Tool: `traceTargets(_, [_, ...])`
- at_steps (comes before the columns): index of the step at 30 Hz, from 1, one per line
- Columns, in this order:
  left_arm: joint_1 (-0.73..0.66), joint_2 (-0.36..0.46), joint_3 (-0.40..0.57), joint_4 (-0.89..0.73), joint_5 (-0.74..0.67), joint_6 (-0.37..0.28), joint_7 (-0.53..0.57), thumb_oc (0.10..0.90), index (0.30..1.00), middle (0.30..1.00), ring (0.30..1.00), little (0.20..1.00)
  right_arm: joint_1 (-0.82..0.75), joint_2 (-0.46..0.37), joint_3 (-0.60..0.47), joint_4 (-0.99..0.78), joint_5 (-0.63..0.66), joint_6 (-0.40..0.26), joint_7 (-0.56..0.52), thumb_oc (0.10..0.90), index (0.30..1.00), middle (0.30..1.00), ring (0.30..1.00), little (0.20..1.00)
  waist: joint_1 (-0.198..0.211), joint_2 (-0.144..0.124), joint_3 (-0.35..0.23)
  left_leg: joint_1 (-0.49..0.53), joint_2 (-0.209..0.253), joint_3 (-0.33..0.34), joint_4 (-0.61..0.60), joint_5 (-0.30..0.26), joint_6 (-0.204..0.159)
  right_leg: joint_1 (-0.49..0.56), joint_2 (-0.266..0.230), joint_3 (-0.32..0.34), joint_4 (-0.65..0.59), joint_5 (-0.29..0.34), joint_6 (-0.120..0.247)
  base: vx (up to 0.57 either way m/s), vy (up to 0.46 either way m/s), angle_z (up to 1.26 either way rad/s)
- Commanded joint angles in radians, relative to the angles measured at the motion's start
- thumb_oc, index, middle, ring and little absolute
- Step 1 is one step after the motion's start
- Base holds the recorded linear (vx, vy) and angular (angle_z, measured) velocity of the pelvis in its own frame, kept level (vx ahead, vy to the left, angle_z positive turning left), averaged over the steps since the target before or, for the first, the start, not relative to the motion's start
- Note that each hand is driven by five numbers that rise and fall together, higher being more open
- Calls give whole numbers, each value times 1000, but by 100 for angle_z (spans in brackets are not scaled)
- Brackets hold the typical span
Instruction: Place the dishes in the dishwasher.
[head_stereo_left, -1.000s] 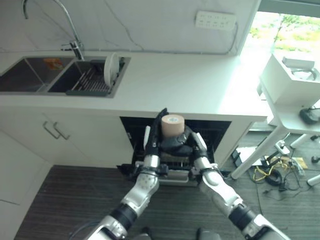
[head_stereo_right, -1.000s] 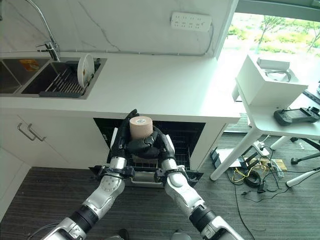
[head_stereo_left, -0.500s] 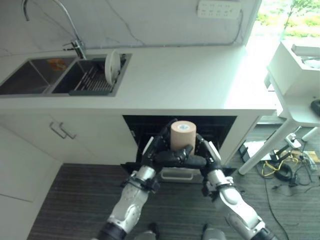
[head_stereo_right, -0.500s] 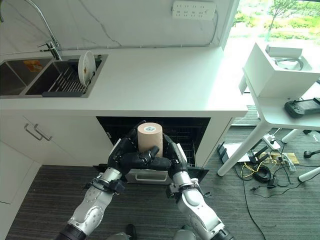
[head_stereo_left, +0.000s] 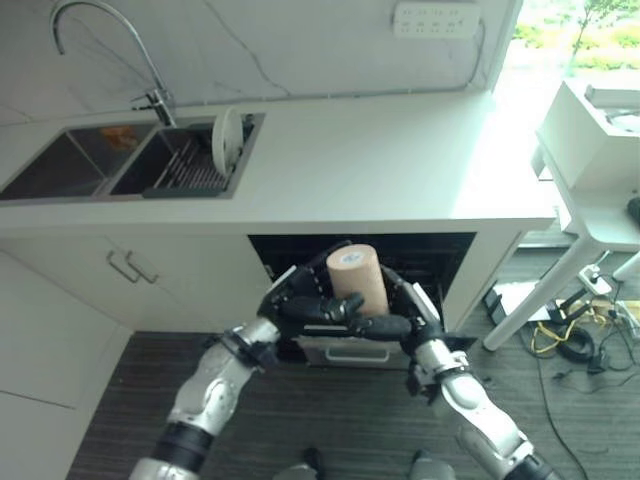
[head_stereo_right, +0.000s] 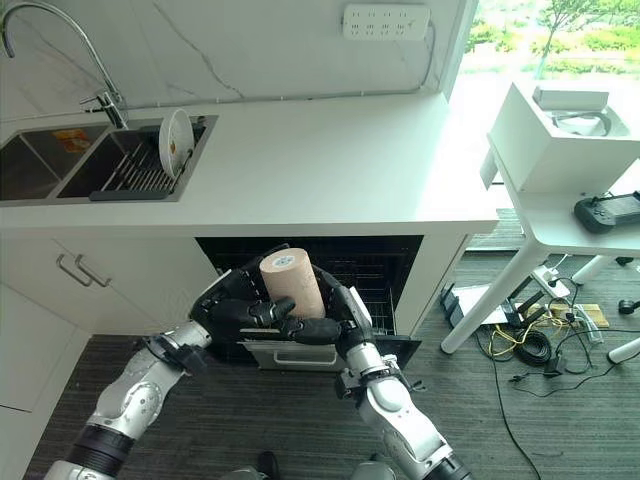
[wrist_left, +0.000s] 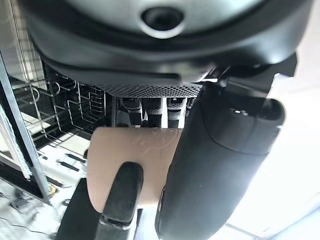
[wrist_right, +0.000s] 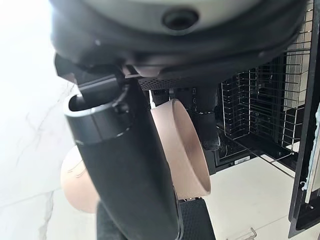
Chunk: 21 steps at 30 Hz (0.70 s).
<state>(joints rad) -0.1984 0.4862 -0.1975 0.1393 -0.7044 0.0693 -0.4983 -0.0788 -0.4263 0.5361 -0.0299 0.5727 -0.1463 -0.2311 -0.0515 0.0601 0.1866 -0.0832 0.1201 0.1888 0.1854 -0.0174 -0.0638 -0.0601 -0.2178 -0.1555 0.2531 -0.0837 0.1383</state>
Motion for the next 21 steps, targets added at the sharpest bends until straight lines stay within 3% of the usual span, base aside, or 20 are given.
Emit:
traceTargets(1, [80, 106, -60, -12, 46, -9, -124, 800, 900, 900, 900, 900, -189, 10, -371, -4, 105, -173, -106, 400, 300, 300, 300, 300, 15, 8, -79, 0, -19, 15, 115, -175, 32, -24, 8, -69, 47, -61, 31, 0, 0, 0])
traceTargets(4, [71, 123, -35, -17, 27, -20, -117, 800, 900, 900, 900, 900, -176, 13, -377, -1, 110, -169, -91, 400, 300, 300, 300, 300, 16, 10, -79, -1, -23, 13, 115, -174, 33, -24, 8, -68, 47, -61, 31, 0, 0, 0])
traceTargets(7, [77, 159, -13, -26, 218, -73, -50, 800, 900, 900, 900, 900, -165, 21, -377, 12, 110, -166, -71, 400, 300, 300, 300, 300, 22, 12, -77, -3, -26, 10, 115, -174, 33, -22, 6, -70, 47, -63, 32, 0, 0, 0])
traceTargets(10, [71, 227, 9, -39, 319, -82, -24, 800, 900, 900, 900, 900, -167, 7, -381, 11, 121, -153, -65, 400, 300, 300, 300, 300, 28, 14, -77, -5, -27, 8, 115, -172, 31, -21, 6, -74, 47, -67, 32, 0, 0, 0])
traceTargets(15, [53, 335, 90, -63, 321, -104, -4, 800, 900, 900, 900, 900, -157, -8, -398, 19, 136, -139, -46, 400, 300, 300, 300, 300, 36, 19, -76, -8, -26, 6, 115, -165, 26, -16, 5, -83, 47, -68, 34, 3, -1, 1])
traceTargets(21, [67, 327, 153, -76, 290, -141, 51, 800, 900, 900, 900, 900, -151, 9, -393, 33, 104, -128, -26, 400, 300, 300, 300, 300, 45, 19, -74, -14, -31, -6, 115, -162, 23, -15, 7, -86, 47, -70, 30, 16, 0, 11])
